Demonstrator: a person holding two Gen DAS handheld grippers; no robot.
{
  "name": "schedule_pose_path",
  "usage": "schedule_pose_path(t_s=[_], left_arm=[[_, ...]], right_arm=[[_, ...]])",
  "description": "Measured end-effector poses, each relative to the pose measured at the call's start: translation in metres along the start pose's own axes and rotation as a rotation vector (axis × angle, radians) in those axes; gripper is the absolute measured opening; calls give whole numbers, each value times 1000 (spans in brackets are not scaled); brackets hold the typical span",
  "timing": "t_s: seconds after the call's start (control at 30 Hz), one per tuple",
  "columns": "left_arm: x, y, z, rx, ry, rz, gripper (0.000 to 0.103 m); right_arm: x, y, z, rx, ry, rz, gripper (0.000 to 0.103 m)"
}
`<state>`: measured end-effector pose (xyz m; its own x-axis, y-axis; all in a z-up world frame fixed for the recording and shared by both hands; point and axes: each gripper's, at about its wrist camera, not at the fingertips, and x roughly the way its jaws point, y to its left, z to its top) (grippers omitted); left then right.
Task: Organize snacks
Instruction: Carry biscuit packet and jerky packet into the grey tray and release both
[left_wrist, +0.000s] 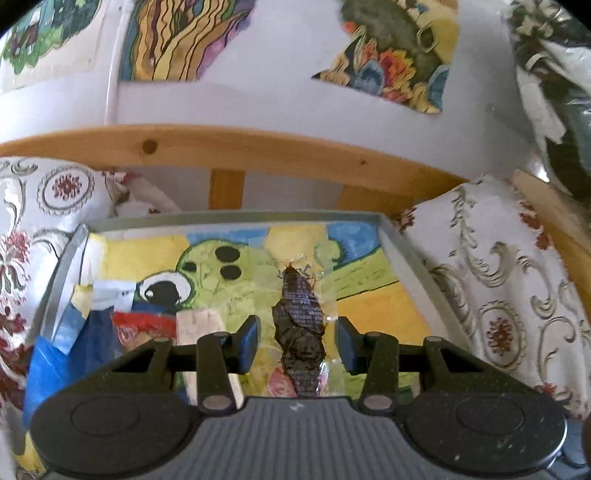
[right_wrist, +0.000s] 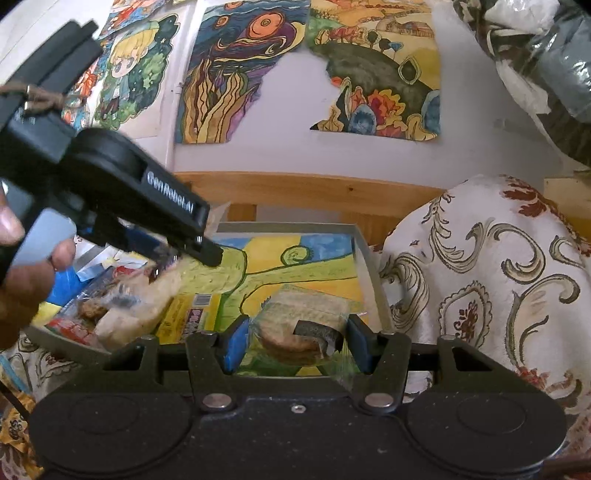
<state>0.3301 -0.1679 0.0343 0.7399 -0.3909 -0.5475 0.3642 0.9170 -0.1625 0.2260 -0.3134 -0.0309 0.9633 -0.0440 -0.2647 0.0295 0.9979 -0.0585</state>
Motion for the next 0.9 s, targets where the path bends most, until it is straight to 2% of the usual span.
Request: schedule_pose_path(t_s=[0.43, 0.9], left_arm=[[19, 0, -10, 15, 43, 36, 48], [24, 1, -13, 29, 60, 66, 49]], right_arm=[[14, -2, -2, -14, 26, 1, 58], [17, -1, -2, -18, 52, 3, 62]])
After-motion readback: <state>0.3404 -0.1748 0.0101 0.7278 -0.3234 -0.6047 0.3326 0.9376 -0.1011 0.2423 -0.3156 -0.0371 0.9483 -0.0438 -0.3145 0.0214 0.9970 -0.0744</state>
